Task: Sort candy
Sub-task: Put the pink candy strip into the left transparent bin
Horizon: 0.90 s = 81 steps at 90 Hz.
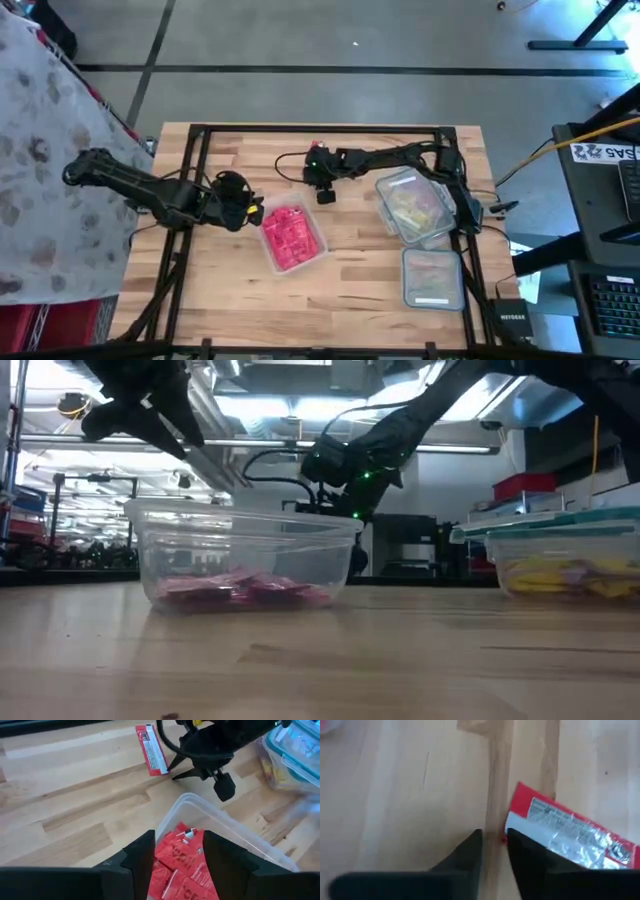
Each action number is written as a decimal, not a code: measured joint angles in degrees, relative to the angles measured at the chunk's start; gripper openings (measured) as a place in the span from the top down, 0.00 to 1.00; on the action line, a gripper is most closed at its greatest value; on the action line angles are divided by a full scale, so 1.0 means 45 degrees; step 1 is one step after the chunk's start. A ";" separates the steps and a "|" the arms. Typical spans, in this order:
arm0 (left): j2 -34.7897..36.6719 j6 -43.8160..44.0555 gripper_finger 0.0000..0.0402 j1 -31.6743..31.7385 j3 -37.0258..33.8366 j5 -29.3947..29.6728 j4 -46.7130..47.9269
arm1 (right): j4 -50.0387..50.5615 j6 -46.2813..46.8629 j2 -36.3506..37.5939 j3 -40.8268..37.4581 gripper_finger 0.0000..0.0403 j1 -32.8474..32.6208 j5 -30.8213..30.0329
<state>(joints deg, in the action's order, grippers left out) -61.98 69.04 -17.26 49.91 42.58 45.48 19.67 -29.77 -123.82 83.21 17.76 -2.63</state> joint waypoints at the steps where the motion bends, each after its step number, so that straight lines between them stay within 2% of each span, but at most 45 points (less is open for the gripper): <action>1: 0.0000 0.0015 0.62 0.0000 0.0000 -0.0002 0.0002 | 0.0138 -0.0013 -0.0027 0.0070 0.87 0.0019 0.0040; 9: 0.0000 0.0222 0.62 0.0000 0.0000 0.0001 -0.0063 | 0.1294 -0.0058 -0.0137 0.0631 0.97 0.0062 0.0243; 16: 0.0000 0.0332 0.62 0.0000 0.0000 0.0001 -0.0095 | 0.2362 -0.0240 -0.0144 0.0967 0.97 0.0074 0.0704; 23: 0.0000 0.0293 0.62 -0.0001 0.0000 -0.0003 -0.0256 | 0.3426 -0.0438 -0.0087 0.1249 0.96 0.0105 0.2039; 32: 0.0000 0.0275 0.62 -0.0005 0.0000 0.0001 -0.0331 | 0.4882 -0.0757 0.0166 0.1444 0.99 0.0070 0.4545; 38: -0.0005 0.0231 0.62 -0.0005 -0.0004 0.0001 -0.0323 | 0.4629 -0.0657 0.0433 0.1445 0.99 0.0021 0.4920; 42: 0.0000 0.0231 0.62 -0.0005 -0.0003 0.0006 -0.0322 | 0.3884 -0.0172 0.0550 0.1411 0.99 0.0043 0.4479; 58: 0.0000 0.0012 0.62 -0.0005 -0.0002 0.0045 -0.0319 | 0.0584 0.2724 0.0304 0.1420 1.00 0.0324 0.0680; 74: 0.0000 -0.0017 0.62 -0.0005 -0.0005 0.0059 -0.0294 | 0.0731 0.3929 -0.0675 0.1585 1.00 0.0281 0.0111; 81: 0.0000 -0.0066 0.62 -0.0005 -0.0005 0.0073 -0.0307 | 0.0614 0.4217 -0.0964 0.1637 1.00 0.0287 -0.0888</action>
<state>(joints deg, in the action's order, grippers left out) -61.98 68.75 -17.28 49.89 42.91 44.10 22.44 -10.80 -128.15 90.58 19.05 -6.63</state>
